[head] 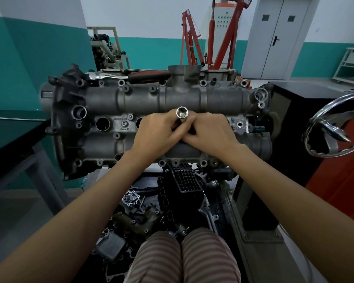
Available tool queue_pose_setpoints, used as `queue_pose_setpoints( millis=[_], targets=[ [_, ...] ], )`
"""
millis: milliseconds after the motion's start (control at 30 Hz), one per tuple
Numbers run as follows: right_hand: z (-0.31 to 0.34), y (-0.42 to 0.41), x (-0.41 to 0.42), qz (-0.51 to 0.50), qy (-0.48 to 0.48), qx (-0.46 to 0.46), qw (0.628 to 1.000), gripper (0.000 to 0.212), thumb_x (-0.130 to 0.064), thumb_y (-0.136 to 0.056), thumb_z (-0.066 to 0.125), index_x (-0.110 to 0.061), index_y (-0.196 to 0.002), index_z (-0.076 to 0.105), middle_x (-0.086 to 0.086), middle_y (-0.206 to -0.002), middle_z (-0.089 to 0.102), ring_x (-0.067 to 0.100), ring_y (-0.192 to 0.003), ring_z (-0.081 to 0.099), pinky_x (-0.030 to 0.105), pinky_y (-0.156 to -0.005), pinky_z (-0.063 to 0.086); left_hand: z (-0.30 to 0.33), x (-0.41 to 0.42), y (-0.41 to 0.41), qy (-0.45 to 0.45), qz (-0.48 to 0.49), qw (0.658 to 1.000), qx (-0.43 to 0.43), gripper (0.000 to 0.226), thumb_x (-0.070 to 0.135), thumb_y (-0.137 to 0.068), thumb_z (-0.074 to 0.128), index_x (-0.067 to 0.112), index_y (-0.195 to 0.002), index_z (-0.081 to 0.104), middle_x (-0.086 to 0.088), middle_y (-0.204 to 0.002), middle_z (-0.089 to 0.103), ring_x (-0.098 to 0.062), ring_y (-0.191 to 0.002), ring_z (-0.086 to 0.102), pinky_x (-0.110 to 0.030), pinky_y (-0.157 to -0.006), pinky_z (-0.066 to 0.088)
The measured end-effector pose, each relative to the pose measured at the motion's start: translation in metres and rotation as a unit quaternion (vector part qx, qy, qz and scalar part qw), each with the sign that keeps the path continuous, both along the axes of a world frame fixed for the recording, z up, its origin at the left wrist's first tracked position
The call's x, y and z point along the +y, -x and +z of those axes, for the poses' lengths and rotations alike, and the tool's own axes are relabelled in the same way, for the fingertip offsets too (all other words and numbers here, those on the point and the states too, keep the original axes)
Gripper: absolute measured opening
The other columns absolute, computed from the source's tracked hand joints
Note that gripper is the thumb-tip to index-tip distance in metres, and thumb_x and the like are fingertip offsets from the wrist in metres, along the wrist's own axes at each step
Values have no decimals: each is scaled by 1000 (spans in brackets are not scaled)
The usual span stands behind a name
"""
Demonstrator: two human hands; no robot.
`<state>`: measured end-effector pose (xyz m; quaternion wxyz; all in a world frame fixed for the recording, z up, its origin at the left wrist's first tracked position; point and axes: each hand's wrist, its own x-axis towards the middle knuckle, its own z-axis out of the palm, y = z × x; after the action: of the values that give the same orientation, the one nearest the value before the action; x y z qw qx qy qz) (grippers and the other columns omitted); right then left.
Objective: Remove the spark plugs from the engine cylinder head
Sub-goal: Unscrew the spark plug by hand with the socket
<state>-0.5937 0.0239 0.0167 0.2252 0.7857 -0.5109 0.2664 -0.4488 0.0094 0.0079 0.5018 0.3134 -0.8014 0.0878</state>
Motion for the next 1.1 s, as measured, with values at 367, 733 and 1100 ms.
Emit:
queue_pose_setpoints(
  millis=[367,733,1100],
  targets=[
    [1,-1,2,24,5,-11,1000,43,-43,-83,35,-9,-103,52,4,-89,66,26,-76,63,30,-55,34,0,2,3,11,-16,1000,-5,22,31,-84,48,28,-71,31,17,-56,30,-4,-51,32,-20,-46,25],
    [0,0,-1,14,-5,14,1000,34,-39,-88,41,-10,-95,57,6,-86,66,28,-77,62,30,-56,32,2,3,2,4,-12,1000,-8,31,38,-85,45,11,-71,45,11,-60,43,-16,-50,45,-30,-45,36],
    [1,2,-2,-12,-5,22,1000,52,-51,-86,32,-11,-88,66,8,-80,67,27,-78,62,30,-58,32,3,1,0,14,-4,1000,11,45,45,-84,53,38,-53,21,18,-42,24,-10,-42,33,-18,-45,17]
  ],
)
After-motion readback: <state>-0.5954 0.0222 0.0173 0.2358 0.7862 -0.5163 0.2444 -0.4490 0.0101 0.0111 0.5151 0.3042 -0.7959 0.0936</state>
